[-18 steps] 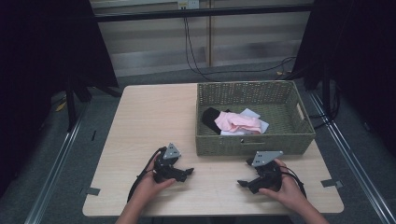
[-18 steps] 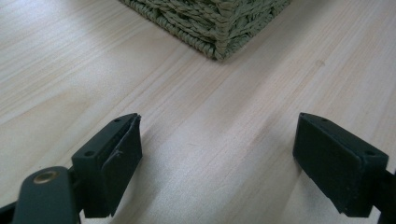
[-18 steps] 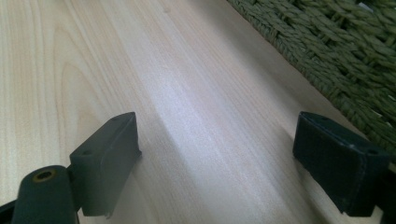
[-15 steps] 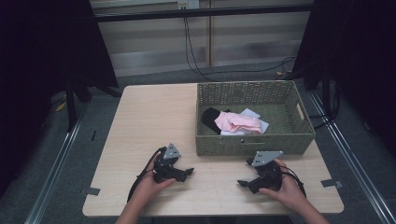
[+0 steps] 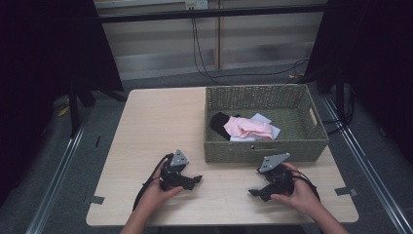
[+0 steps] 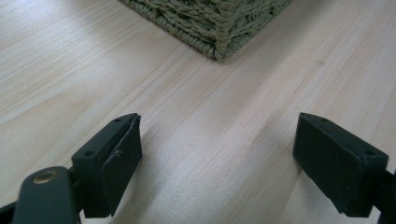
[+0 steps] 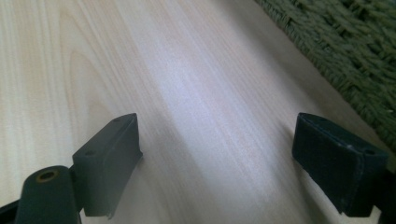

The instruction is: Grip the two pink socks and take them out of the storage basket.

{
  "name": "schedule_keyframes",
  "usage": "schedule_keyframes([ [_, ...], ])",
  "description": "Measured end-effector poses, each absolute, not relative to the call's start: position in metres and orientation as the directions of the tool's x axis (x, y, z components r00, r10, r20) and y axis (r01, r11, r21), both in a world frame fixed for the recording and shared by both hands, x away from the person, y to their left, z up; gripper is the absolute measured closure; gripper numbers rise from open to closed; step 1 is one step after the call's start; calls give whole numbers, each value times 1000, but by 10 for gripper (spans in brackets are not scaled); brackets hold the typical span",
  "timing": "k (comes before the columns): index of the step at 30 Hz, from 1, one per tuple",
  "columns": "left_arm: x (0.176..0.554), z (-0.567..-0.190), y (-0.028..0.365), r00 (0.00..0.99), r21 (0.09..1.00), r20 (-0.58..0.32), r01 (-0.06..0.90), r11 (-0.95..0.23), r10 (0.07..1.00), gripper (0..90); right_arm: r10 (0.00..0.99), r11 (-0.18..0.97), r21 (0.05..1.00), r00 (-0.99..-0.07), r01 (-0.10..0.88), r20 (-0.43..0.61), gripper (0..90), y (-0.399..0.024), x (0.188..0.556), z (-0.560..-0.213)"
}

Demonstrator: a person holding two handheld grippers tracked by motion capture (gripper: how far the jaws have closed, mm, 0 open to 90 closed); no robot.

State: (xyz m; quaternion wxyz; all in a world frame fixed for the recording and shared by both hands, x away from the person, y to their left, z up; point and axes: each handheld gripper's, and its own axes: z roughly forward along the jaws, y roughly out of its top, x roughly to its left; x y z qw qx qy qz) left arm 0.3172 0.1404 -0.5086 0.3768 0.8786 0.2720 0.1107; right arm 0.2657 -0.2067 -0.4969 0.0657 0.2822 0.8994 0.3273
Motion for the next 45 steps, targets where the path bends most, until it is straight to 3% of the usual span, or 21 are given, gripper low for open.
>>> schedule_keyframes([
  [7, 317, -509, 140, 828, 722, -8, 393, -569, 561, 151, 503, 724, 509, -861, 465, 71, 176, -204, 274, -475],
  [16, 317, -509, 140, 828, 723, -18, 398, -565, 561, 151, 477, 768, 442, -874, 464, 89, 192, -207, 283, -443],
  [23, 317, -509, 140, 828, 723, -10, 393, -568, 560, 151, 467, 805, 394, -883, 444, 40, 192, -206, 292, -403],
  [45, 317, -509, 140, 825, 728, -23, 401, -556, 565, 151, 485, 775, 427, -872, 466, 70, 199, -204, 336, -328],
])
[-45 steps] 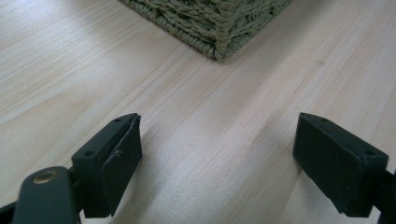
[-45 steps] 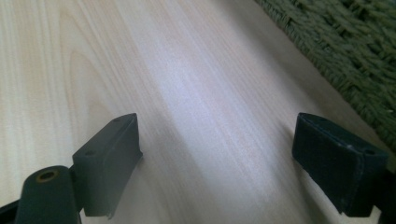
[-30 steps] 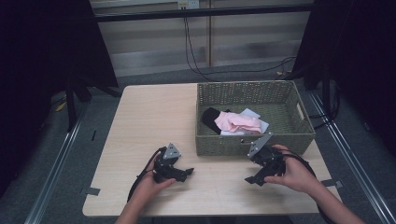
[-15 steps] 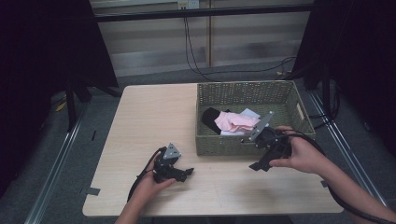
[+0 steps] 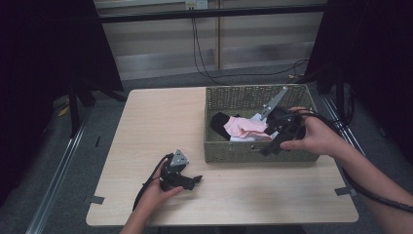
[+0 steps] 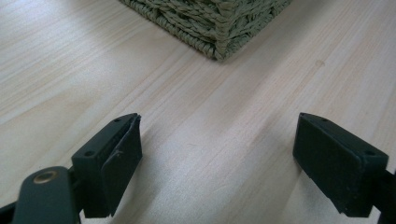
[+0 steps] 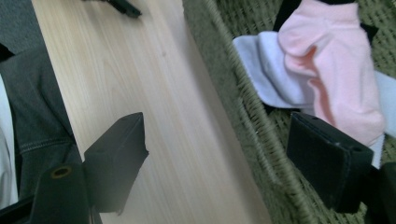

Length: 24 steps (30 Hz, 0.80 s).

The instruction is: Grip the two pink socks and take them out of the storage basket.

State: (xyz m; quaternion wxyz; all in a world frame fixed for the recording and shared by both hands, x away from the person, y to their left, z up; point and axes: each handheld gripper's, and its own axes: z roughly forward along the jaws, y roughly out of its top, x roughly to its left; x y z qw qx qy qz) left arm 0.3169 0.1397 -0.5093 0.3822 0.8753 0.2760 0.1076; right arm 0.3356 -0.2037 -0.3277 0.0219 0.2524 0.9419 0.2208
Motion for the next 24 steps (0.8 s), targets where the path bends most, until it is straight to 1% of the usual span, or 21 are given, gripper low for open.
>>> schedule_keyframes([
  [9, 317, -509, 140, 824, 727, -11, 395, -561, 566, 151, 545, 744, 425, -836, 516, 62, 214, -210, 363, -326],
  [10, 317, -509, 140, 825, 727, -11, 396, -562, 566, 151, 568, 725, 435, -821, 534, 62, 219, -212, 371, -328],
  [16, 317, -509, 140, 824, 728, -12, 396, -560, 567, 151, 606, 693, 454, -794, 560, 55, 248, -214, 389, -334],
  [17, 317, -509, 140, 824, 729, -13, 395, -559, 566, 151, 620, 681, 456, -782, 573, 56, 266, -215, 397, -337],
  [20, 317, -509, 140, 824, 729, -12, 395, -559, 566, 151, 635, 675, 451, -771, 583, 46, 305, -215, 408, -344],
  [22, 317, -509, 140, 824, 728, -13, 395, -559, 566, 151, 655, 658, 447, -754, 606, 58, 327, -216, 414, -351],
  [24, 317, -509, 140, 824, 729, -13, 395, -559, 566, 151, 653, 662, 440, -755, 607, 59, 345, -216, 417, -355],
])
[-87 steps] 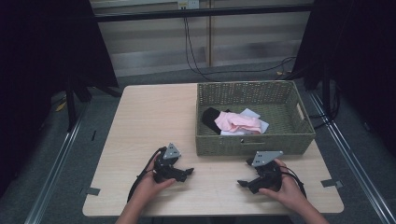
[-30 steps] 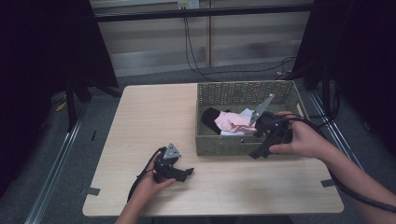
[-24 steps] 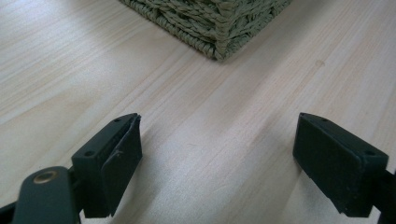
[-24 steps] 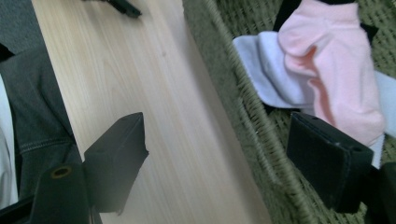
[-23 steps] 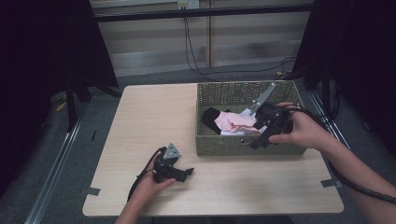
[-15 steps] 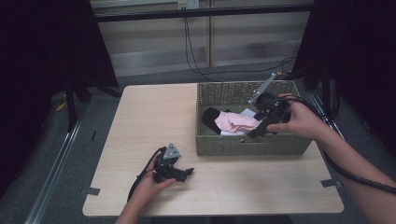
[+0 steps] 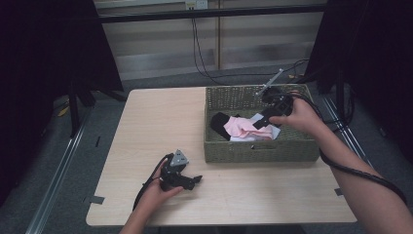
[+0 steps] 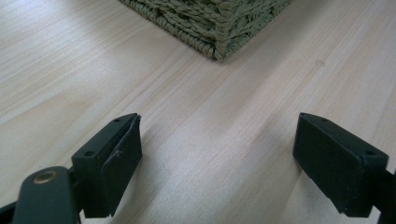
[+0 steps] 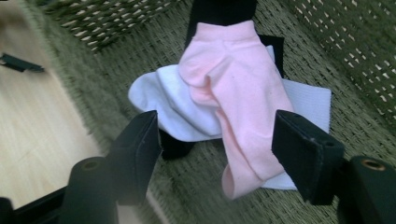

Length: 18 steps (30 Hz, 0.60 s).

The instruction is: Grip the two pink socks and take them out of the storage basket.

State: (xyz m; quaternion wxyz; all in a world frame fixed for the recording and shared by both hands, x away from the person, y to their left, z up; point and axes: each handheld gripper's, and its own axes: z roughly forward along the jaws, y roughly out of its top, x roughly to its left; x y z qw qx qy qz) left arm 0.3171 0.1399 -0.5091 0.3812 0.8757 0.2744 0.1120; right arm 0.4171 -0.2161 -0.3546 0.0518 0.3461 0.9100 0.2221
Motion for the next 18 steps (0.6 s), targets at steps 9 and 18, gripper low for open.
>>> schedule_keyframes([
  [9, 317, -509, 140, 825, 727, -13, 396, -561, 565, 150, 682, 658, 382, -729, 649, 63, 483, -214, 436, -393],
  [18, 317, -509, 140, 825, 729, -24, 401, -554, 565, 150, 675, 679, 341, -735, 650, 58, 549, -209, 446, -413],
])
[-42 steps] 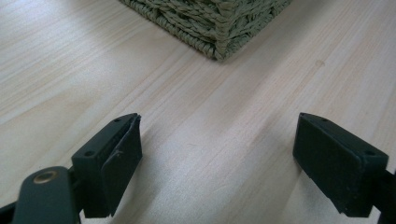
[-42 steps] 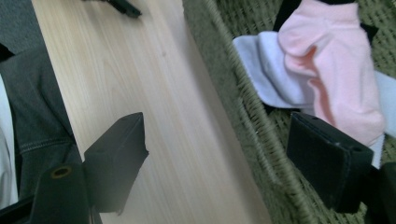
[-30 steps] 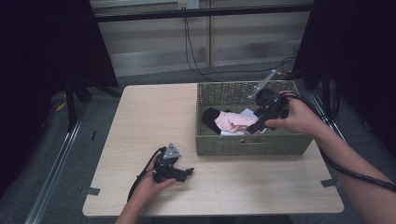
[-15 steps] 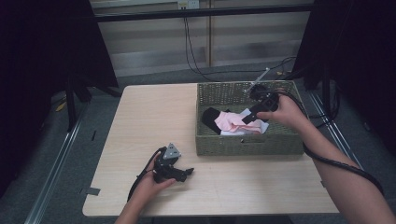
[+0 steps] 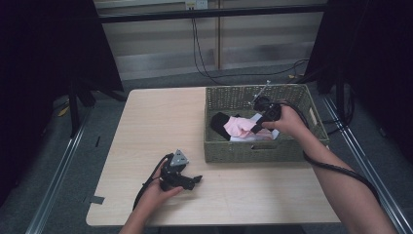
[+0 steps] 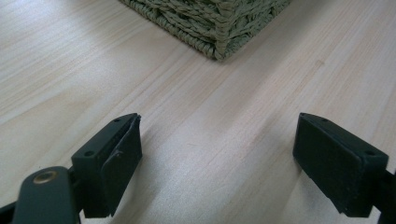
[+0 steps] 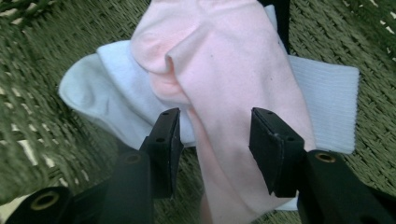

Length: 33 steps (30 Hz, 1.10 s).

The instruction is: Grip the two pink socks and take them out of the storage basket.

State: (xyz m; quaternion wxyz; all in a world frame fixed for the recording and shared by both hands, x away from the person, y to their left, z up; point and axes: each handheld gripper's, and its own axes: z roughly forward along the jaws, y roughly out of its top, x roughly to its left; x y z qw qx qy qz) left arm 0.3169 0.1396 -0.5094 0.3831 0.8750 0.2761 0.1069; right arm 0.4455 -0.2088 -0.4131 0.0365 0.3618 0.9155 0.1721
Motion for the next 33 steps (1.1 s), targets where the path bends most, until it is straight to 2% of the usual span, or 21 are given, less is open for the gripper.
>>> schedule_keyframes([
  [3, 317, -509, 140, 824, 728, -24, 402, -555, 565, 150, 668, 687, 341, -743, 641, 51, 564, -208, 447, -416],
  [10, 317, -509, 140, 824, 729, -24, 401, -554, 565, 150, 662, 712, 305, -750, 633, 10, 685, -205, 450, -423],
  [11, 317, -509, 140, 824, 729, -25, 402, -554, 565, 150, 656, 717, 301, -755, 628, 11, 717, -205, 451, -423],
  [12, 317, -509, 140, 824, 729, -25, 402, -554, 565, 150, 658, 716, 295, -753, 633, 19, 793, -205, 451, -424],
  [14, 317, -509, 140, 825, 730, -25, 402, -554, 565, 150, 661, 713, 290, -750, 638, 23, 852, -206, 451, -424],
  [21, 317, -509, 140, 825, 729, -13, 394, -560, 565, 150, 670, 692, 313, -740, 651, 56, 873, -209, 452, -414],
  [33, 317, -509, 140, 825, 729, -15, 395, -559, 564, 150, 704, 633, 378, -705, 676, 82, 878, -217, 451, -369],
])
